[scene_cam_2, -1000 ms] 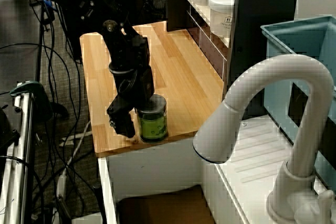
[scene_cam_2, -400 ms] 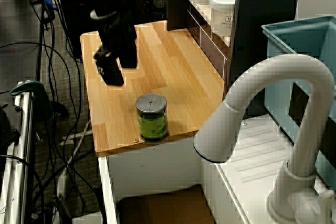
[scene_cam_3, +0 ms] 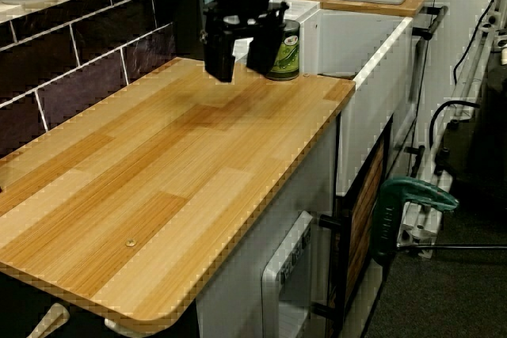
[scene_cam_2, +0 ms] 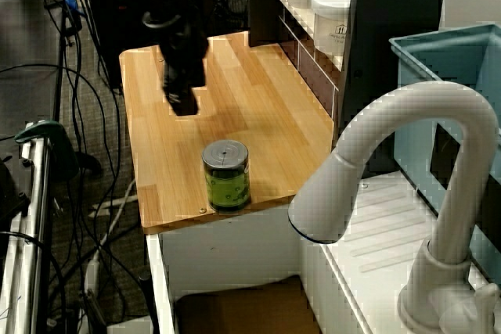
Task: Push into sink
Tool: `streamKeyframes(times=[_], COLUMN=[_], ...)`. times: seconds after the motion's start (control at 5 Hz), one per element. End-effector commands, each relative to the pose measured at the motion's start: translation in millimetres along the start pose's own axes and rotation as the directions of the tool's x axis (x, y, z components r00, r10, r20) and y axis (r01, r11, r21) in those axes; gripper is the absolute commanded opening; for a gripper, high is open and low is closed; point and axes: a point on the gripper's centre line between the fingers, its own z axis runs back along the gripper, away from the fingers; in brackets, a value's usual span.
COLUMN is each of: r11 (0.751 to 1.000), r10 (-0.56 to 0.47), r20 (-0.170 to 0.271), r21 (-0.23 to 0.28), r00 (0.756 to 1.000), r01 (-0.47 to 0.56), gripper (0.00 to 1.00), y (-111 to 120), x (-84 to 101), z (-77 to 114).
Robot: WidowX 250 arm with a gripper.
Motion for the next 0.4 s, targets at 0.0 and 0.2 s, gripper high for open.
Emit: streamKeyframes(times=[0.0,0.2], r11=[0.966,0.987], r10=[0.208,0.122], r20=[0.045,0.026], r21=[0.147,0.106], r00=[0.977,0.992], r01=[-0.212,-0.124], gripper=[1.00,1.00], y=[-13.6,-38.1], x=[40.7,45.1], z=[-0.6,4.8])
